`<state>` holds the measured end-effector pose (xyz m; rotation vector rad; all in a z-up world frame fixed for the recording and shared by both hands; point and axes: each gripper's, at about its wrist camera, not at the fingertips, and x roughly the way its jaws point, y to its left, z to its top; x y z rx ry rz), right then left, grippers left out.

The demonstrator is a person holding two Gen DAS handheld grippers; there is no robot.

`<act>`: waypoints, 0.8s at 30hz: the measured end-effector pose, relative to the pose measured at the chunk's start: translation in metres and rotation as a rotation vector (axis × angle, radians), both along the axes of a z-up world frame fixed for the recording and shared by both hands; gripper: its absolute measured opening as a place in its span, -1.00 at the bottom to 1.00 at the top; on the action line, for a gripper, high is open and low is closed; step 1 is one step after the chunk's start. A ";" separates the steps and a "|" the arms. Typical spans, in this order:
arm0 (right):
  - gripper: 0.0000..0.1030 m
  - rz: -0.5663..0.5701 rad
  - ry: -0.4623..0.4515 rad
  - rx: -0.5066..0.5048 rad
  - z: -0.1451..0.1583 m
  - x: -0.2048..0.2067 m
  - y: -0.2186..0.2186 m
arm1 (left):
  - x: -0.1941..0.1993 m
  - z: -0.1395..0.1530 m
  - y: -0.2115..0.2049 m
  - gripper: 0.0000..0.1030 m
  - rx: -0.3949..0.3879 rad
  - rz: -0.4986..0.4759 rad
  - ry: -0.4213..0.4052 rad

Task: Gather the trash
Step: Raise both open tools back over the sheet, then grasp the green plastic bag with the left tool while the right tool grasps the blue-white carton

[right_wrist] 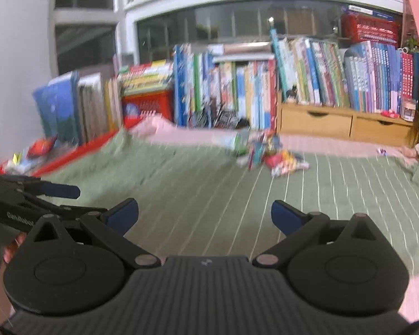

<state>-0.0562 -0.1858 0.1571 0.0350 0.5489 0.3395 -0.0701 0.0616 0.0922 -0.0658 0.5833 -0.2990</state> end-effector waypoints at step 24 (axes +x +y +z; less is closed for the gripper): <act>0.76 -0.077 0.104 -0.074 -0.068 0.225 0.002 | 0.246 -0.009 -0.049 1.00 0.087 0.023 -0.025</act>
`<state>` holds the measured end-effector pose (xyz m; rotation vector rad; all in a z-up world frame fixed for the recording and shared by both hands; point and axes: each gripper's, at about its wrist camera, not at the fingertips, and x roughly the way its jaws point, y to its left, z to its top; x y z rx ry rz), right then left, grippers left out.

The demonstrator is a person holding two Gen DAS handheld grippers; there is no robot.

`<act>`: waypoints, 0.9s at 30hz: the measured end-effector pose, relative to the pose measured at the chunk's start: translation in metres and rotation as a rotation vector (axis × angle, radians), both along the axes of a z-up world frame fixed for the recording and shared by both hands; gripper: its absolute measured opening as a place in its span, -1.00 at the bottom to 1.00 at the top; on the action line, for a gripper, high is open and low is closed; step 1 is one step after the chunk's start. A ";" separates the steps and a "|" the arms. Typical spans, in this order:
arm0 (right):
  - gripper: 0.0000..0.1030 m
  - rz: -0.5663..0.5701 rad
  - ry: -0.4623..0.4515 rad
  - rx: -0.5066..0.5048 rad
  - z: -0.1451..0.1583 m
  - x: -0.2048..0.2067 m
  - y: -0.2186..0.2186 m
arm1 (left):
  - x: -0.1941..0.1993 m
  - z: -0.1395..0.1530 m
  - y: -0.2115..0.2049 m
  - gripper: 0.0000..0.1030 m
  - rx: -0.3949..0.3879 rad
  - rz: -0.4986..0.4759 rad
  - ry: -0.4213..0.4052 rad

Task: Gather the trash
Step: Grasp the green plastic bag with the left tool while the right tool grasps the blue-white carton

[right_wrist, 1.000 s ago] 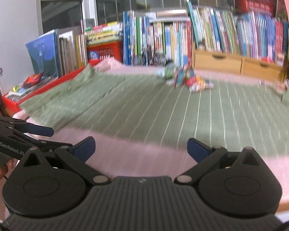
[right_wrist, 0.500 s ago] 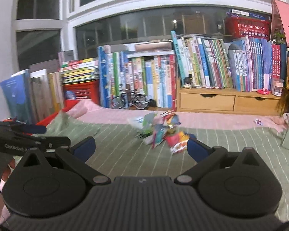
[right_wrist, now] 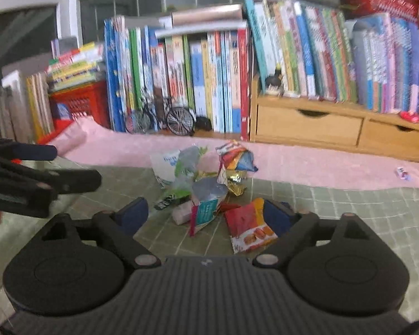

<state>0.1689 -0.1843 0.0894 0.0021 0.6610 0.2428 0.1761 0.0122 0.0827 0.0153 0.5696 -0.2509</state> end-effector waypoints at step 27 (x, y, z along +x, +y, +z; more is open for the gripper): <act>-0.36 -0.115 -0.070 0.043 -0.023 0.037 -0.034 | 0.071 -0.045 -0.055 0.66 0.021 -0.061 0.032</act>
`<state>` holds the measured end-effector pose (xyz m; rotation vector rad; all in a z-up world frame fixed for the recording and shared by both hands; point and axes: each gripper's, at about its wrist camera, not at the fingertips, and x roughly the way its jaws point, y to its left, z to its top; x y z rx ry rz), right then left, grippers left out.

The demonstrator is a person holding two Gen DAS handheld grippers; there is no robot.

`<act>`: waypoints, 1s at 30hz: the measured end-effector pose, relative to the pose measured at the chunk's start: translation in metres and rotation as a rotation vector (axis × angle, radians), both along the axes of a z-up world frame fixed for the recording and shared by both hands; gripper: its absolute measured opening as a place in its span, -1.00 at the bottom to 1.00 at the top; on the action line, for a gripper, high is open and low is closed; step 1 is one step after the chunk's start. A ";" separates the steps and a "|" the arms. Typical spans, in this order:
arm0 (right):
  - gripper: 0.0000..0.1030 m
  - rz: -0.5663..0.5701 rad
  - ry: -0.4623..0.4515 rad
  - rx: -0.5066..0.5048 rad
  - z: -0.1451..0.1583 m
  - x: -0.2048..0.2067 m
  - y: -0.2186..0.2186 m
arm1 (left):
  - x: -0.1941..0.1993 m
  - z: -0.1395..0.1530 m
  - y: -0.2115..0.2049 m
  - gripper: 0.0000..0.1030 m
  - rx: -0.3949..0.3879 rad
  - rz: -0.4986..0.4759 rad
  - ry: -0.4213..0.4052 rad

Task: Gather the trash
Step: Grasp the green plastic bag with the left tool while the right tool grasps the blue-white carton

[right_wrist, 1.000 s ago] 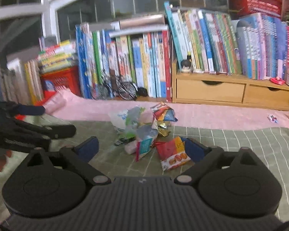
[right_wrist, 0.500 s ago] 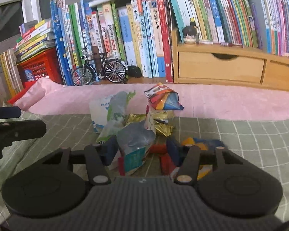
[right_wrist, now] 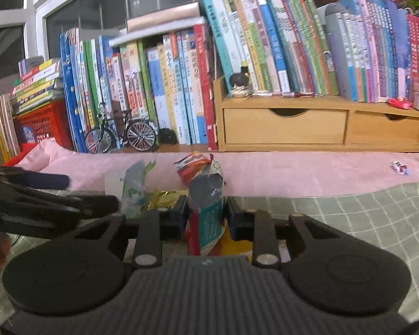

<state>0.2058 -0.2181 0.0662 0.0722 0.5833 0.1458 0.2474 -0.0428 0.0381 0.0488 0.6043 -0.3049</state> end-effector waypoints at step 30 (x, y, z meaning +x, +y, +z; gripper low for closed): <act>-0.32 0.059 0.043 0.040 0.006 -0.025 0.005 | -0.033 0.008 0.022 -0.43 -0.118 -0.001 0.006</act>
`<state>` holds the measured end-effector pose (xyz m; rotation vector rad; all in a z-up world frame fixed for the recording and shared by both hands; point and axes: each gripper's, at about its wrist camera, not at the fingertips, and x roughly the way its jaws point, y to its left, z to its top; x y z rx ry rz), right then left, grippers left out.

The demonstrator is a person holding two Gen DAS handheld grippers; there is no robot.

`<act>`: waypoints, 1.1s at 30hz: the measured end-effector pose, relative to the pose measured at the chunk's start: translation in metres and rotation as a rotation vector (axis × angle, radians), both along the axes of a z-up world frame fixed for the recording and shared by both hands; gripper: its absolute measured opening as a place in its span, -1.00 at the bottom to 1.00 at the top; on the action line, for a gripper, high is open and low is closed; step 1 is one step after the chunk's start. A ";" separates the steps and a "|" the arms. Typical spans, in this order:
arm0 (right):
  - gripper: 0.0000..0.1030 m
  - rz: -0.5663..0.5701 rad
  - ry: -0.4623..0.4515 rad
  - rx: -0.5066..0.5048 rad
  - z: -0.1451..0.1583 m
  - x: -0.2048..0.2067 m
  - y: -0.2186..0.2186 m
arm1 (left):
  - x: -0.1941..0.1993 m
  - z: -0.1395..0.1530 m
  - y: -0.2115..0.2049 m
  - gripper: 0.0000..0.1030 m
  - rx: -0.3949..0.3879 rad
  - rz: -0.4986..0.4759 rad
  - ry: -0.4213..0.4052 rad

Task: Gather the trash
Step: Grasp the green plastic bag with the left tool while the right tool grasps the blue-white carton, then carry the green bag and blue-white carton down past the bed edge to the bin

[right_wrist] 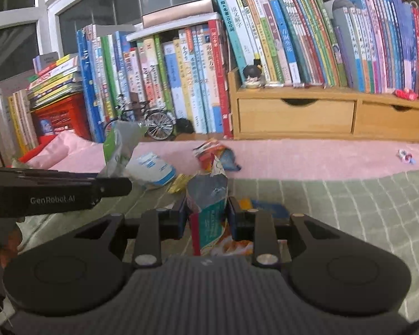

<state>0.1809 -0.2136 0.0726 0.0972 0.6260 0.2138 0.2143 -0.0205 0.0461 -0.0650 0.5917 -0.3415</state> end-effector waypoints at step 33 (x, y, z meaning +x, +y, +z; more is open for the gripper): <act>-0.27 0.140 -0.034 0.040 0.043 -0.185 0.040 | -0.222 0.029 0.053 -0.42 -0.094 -0.068 0.000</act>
